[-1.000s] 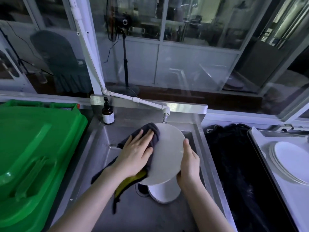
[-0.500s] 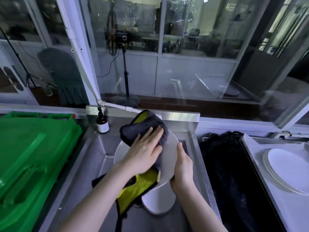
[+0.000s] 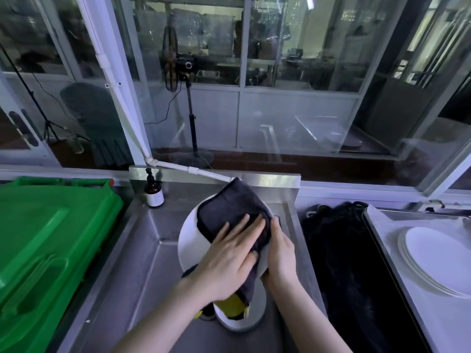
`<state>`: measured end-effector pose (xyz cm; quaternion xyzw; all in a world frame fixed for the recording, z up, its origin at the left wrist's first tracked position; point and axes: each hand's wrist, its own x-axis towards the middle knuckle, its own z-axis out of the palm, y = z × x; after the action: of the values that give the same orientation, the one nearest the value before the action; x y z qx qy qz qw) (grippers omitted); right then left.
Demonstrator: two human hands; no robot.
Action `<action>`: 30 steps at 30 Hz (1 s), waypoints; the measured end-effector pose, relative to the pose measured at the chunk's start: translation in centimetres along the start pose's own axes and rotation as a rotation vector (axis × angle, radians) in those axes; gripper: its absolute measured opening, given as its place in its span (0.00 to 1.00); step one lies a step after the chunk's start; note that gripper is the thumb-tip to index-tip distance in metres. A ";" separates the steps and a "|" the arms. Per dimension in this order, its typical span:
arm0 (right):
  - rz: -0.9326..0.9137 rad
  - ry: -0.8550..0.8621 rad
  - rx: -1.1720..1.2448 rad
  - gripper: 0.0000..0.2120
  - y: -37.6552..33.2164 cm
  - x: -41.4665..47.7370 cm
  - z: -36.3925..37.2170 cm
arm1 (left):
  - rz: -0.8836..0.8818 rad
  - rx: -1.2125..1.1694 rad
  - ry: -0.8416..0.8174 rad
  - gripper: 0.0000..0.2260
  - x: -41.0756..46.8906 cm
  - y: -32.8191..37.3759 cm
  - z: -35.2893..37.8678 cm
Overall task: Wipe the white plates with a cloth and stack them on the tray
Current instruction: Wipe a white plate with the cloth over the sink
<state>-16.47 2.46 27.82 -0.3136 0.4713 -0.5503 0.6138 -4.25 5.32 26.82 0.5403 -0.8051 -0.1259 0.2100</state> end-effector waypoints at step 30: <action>-0.326 -0.416 -0.540 0.13 -6.5 1.4 -3.0 | -0.493 -0.784 0.527 0.11 -0.4 -6.4 -3.1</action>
<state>-21.79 0.24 32.29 -0.6398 0.4086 -0.4213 0.4962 2.60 3.33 26.76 0.6077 -0.4670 -0.3228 0.5553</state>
